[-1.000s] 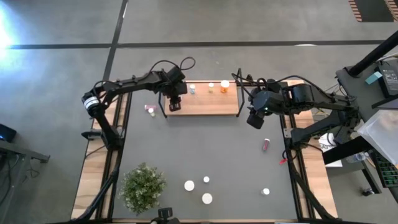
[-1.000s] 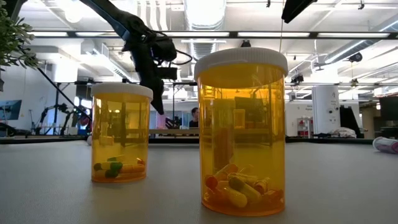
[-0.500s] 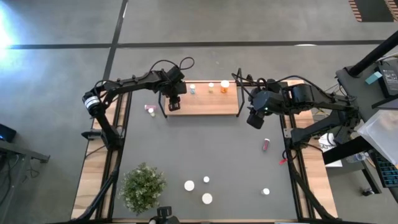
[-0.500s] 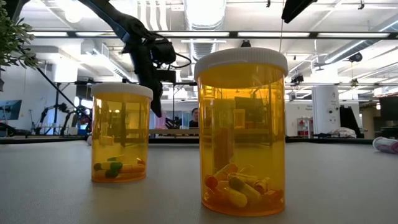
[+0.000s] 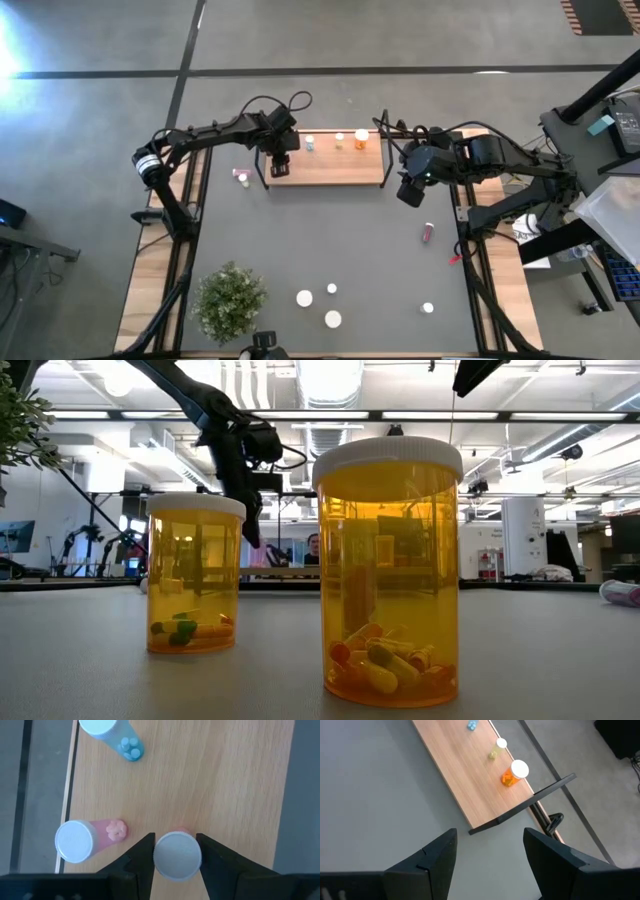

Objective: Pick and place medicine bottles onto shelf by color
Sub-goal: Put the right pink pill bottle on the shelf aligned with the other pink pill bottle, then put the left blue pill bottle on the shelf aligned with the other blue pill bottle

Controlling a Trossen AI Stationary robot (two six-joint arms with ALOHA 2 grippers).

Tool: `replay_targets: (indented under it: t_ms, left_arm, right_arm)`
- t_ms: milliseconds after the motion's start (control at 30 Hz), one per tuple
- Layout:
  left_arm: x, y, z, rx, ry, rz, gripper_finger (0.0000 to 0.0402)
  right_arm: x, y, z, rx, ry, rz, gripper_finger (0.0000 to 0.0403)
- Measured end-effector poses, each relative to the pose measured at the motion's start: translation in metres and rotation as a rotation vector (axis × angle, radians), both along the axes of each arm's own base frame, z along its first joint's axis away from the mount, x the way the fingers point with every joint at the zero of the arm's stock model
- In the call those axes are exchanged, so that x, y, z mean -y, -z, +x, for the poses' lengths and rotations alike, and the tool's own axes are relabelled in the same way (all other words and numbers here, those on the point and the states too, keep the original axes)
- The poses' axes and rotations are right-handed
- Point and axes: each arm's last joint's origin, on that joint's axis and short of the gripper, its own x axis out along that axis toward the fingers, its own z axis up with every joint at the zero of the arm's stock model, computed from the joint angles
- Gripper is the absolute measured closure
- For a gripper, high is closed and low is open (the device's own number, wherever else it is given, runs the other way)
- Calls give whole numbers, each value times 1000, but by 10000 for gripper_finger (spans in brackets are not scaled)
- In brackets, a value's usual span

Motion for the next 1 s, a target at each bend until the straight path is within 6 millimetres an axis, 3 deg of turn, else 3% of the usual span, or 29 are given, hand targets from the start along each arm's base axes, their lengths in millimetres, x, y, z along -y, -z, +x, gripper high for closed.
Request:
replay_targets:
  t_ms: [233, 600, 1000]
  left_arm:
    - [0, 0, 0, -5, -5, 9, 274]
    - [-1, -3, 0, 1, -1, 16, 224]
    - [10, -49, -9, 136, -30, 87, 223]
  right_arm:
    - [0, 0, 0, 0, 0, 0, 184]
    - [0, 0, 0, 0, 0, 0, 184]
    - [0, 0, 0, 0, 0, 0, 184]
